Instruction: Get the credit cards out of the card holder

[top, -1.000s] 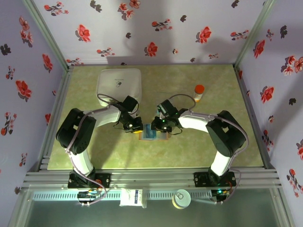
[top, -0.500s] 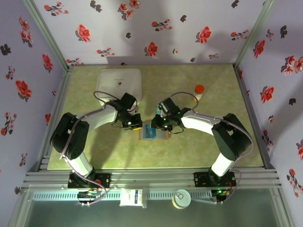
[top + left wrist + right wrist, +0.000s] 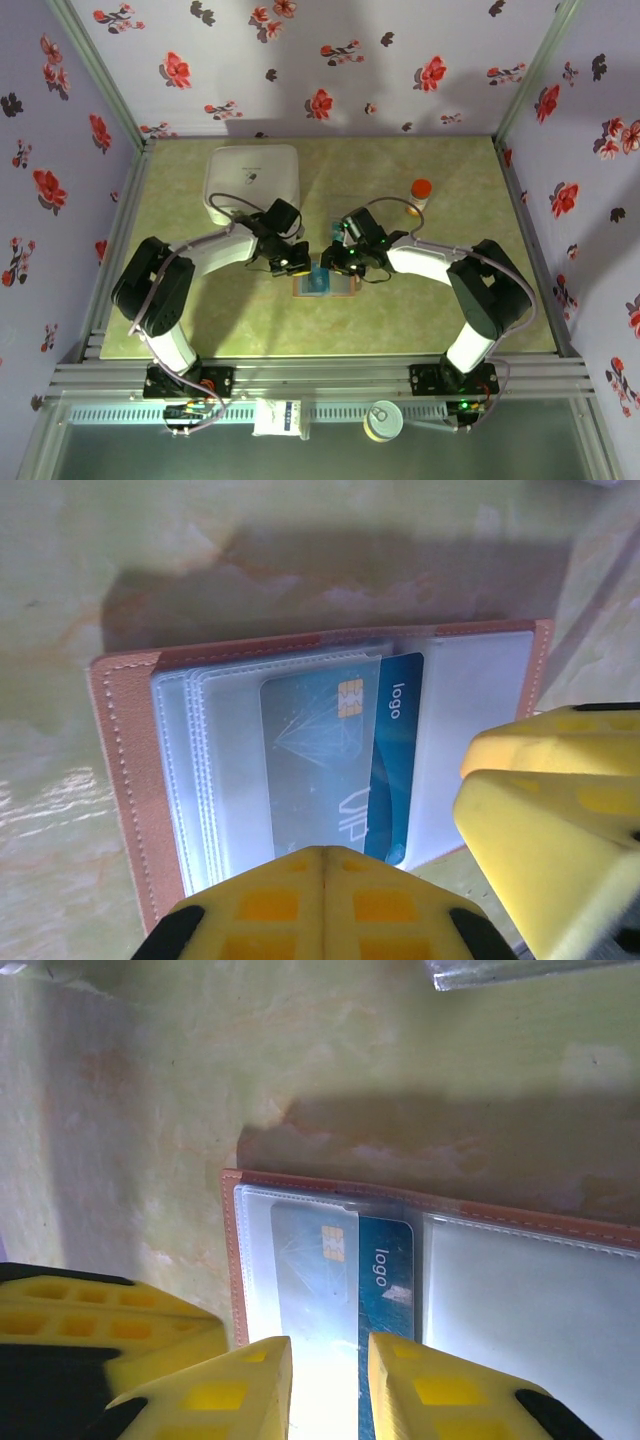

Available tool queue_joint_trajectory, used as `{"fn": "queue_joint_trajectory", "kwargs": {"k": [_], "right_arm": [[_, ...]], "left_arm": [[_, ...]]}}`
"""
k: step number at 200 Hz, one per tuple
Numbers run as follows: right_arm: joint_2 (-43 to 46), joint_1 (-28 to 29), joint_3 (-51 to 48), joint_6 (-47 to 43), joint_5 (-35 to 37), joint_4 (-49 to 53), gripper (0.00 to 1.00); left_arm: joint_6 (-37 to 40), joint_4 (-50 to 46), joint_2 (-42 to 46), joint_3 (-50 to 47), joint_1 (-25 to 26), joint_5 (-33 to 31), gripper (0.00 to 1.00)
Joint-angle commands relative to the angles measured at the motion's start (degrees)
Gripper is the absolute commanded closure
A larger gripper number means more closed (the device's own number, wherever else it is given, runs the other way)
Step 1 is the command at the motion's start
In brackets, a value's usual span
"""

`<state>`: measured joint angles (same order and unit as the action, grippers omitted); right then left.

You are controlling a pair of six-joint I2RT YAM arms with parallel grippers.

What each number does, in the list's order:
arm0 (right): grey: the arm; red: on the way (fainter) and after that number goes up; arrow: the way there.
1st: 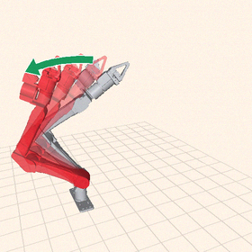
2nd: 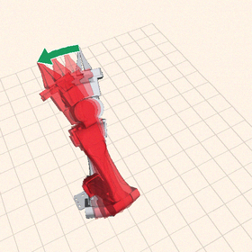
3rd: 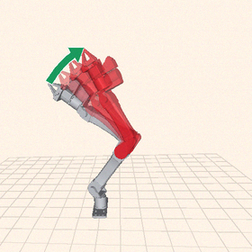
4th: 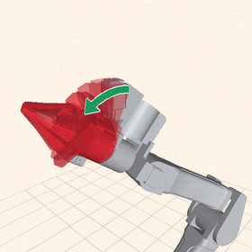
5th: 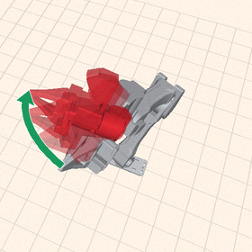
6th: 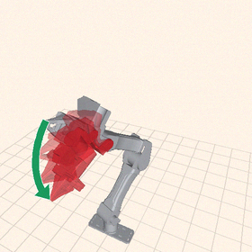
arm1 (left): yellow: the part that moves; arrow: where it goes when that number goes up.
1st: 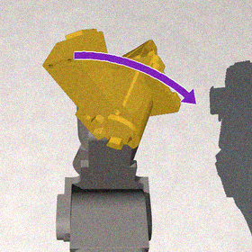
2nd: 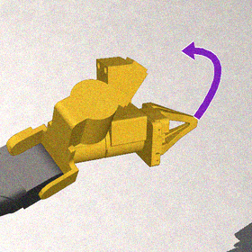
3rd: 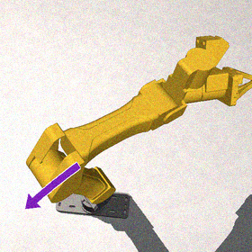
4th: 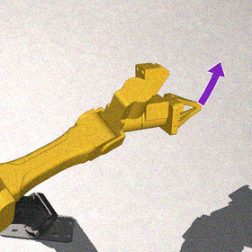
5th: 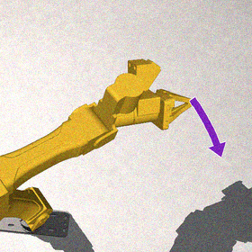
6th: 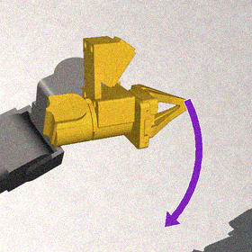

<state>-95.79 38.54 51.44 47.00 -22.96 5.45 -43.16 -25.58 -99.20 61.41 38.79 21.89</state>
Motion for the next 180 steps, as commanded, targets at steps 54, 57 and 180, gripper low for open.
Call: {"fn": "queue_joint_trajectory", "kwargs": {"k": [54, 57, 180], "right_arm": [[-2.39, -0.57, -2.4, 0.82, -2.3, -3.47, 0.72], [-2.5, -0.58, -2.35, 0.73, -2.22, -3.37, 0.72], [-3.69, -0.58, -4.44, 1.36, -2.71, -5.38, 0.72]], "left_arm": [[0.41, -1.56, -2.56, 0.1, 0.59, -4.28, 1.0], [0.46, -1.5, -2.59, 0.02, 0.6, -4.41, 1.0], [-0.3, 0.61, -3.52, -3.84, 0.59, -5.08, 1.0]]}}
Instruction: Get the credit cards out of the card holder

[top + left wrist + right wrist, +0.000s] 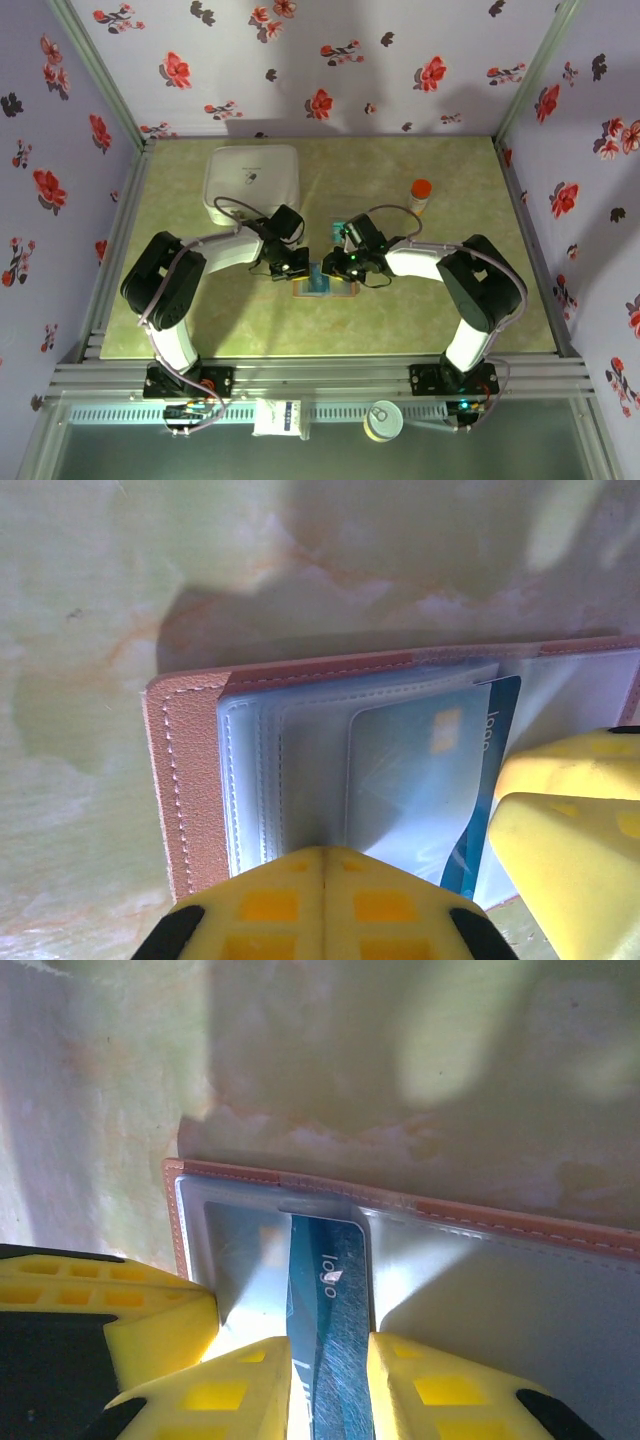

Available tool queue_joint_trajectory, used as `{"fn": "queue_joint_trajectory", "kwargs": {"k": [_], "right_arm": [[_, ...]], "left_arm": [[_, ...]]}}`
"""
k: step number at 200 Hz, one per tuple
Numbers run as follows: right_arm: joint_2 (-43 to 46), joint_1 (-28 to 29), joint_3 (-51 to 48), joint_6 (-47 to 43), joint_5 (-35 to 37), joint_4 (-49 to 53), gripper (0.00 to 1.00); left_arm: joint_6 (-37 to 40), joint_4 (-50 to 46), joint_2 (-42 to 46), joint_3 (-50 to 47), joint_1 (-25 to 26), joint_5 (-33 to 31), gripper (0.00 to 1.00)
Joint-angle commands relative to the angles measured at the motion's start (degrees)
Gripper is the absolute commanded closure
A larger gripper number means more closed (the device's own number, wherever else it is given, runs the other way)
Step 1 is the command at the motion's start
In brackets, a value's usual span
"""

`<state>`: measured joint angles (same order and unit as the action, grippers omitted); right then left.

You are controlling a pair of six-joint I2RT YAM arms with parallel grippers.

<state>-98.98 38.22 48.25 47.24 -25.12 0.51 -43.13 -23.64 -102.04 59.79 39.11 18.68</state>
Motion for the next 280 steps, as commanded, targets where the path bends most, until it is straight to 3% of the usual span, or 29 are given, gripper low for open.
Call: {"fn": "queue_joint_trajectory", "kwargs": {"k": [1, 55, 143, 280], "right_arm": [[-0.51, -0.25, -1.24, 1.06, -0.58, -0.43, 0.73], [-1.55, -0.25, -0.68, 0.5, -2.26, -0.28, 0.72], [-0.23, -0.25, -2.05, 2.77, -3.93, -4.82, 0.87], [8.01, -4.37, -6.22, -2.33, -1.09, 2.92, 0.9]], "left_arm": [[-0.3, -1.37, -0.73, -2.22, 0.26, -1.88, 1.0], [-0.94, -0.98, -0.66, -2.53, 0.26, -2.15, 1.0], [-1.4, -0.38, -0.66, -3.01, 0.28, -2.33, 1.0], [-1.61, -0.38, 0.72, -3.72, -0.61, -2.86, 1.0]]}}
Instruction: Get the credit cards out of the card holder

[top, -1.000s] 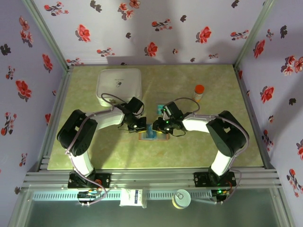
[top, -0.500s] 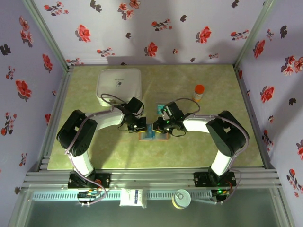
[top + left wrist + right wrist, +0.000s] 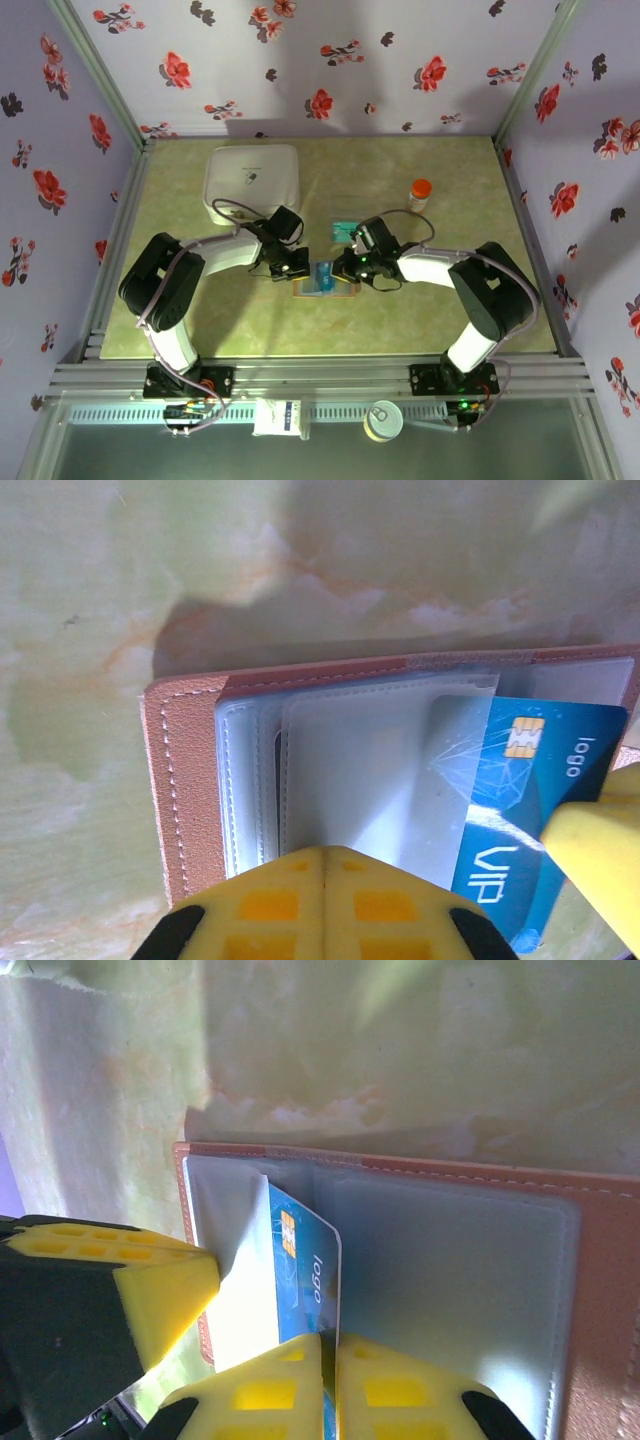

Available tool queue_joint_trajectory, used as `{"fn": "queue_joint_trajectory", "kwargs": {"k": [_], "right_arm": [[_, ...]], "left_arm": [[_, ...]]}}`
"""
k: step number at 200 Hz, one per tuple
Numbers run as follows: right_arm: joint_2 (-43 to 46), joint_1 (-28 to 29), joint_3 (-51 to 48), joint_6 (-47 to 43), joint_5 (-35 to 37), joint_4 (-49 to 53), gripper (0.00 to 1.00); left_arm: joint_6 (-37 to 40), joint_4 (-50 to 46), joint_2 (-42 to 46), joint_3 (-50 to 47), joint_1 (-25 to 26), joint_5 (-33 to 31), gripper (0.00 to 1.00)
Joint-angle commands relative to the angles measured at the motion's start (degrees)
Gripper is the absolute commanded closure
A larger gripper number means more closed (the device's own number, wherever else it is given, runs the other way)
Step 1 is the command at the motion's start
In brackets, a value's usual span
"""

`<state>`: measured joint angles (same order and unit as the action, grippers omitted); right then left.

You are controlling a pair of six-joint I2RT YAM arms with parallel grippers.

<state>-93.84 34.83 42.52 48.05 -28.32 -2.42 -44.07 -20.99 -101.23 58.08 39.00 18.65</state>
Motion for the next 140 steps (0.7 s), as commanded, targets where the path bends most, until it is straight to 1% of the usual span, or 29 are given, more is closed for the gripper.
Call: {"fn": "queue_joint_trajectory", "kwargs": {"k": [1, 36, 74, 108, 125, 140], "right_arm": [[3.01, -0.98, -0.42, -3.32, 2.2, 6.11, 0.9], [5.42, -1.41, 3.72, -9.26, 4.01, 15.05, 0.93], [5.94, -1.43, 10.35, -19.91, 5.75, 24.84, 0.95], [5.48, -1.43, 17.79, -35.74, 10.09, 35.2, 0.99], [4.81, -1.43, 21.83, -45.14, 11.37, 40.3, 0.99], [3.93, -1.43, 25.89, -52.03, 15.19, 43.79, 1.0]], "left_arm": [[-0.67, -3.06, -0.1, -2.01, -0.51, -2.83, 1.0], [-1.34, -2.04, 0.66, -1.84, -0.5, -1.68, 0.98], [-1.66, -1.91, 2.28, -1.0, -0.47, -1.28, 0.93], [-1.15, -2.72, 4.77, -0.51, -1.07, -1.34, 0.86], [-0.84, -3.3, 5.9, -0.52, -1.51, -1.51, 0.85], [-0.53, -3.89, 6.97, -0.69, -2.02, -1.83, 0.85]]}}
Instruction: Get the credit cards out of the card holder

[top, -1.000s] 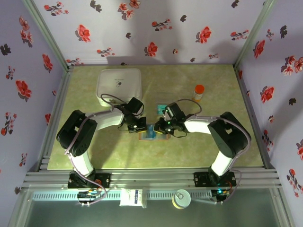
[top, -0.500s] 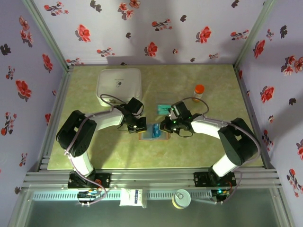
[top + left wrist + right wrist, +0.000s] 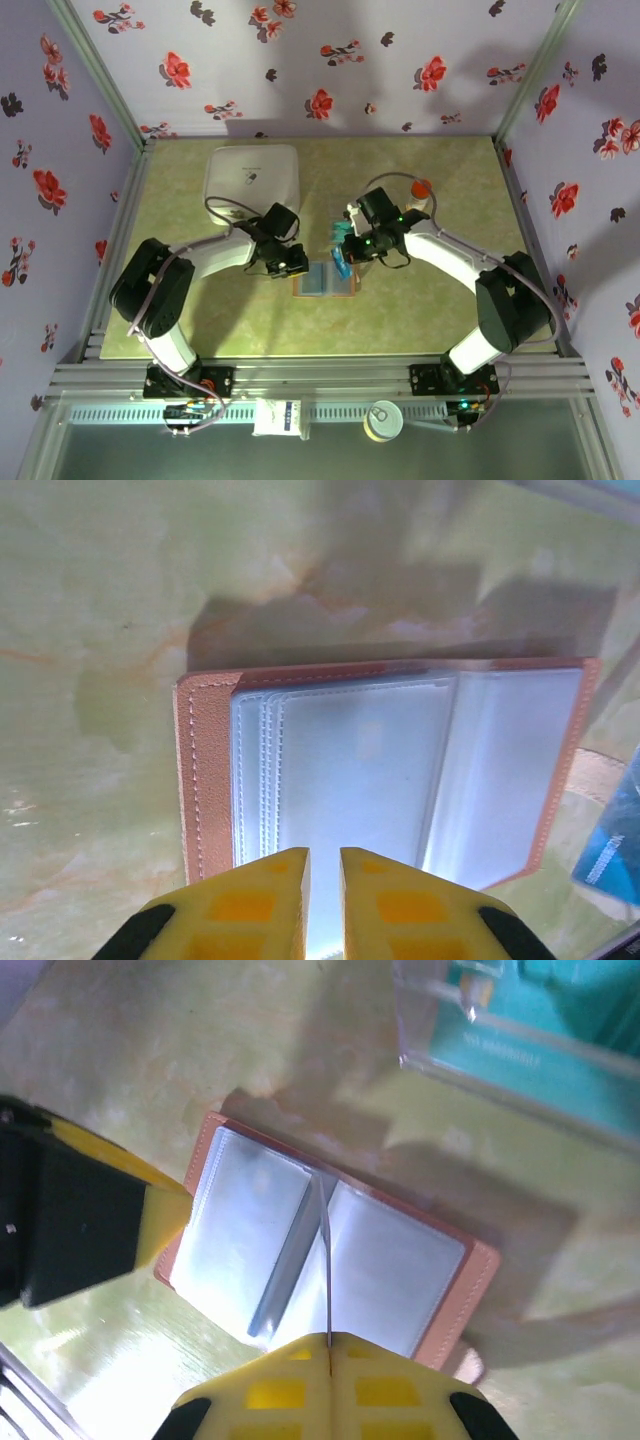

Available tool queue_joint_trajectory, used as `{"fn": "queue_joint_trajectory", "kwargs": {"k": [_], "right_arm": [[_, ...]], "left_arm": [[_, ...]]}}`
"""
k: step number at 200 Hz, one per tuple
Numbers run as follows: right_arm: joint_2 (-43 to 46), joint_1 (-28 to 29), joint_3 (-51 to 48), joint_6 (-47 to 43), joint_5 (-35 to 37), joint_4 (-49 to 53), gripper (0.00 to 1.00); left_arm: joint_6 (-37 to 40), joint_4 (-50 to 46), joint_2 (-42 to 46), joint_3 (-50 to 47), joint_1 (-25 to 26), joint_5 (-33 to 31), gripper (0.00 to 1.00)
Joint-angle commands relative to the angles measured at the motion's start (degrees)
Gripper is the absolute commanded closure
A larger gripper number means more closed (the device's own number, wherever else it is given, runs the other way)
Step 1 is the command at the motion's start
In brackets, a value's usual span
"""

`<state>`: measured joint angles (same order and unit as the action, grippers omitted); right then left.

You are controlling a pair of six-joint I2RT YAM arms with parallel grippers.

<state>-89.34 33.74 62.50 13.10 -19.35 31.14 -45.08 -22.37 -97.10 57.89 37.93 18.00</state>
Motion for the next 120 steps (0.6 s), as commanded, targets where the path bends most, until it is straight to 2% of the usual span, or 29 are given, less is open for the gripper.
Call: {"fn": "queue_joint_trajectory", "kwargs": {"k": [1, 43, 67, 120], "right_arm": [[-0.66, -0.34, 6.2, -17.55, 6.42, 10.56, 1.0], [-6.09, -0.04, 19.31, -41.24, 11.66, 21.45, 1.0], [-10.59, 0.06, 26.9, -48.55, 17.8, 27.35, 1.0], [-18.95, -2.89, 37.2, -59.37, 11.76, 30.11, 1.0]], "left_arm": [[0.55, -2.51, 2.9, -0.54, -0.94, -1.15, 0.85], [1.12, -4.19, 6.3, -1.79, -2.34, -2.19, 0.84], [1.38, -5.56, 8.29, -2.47, -3.02, -2.68, 0.84], [1.67, -5.95, 10.29, -4.36, -4.0, -3.24, 0.83]]}}
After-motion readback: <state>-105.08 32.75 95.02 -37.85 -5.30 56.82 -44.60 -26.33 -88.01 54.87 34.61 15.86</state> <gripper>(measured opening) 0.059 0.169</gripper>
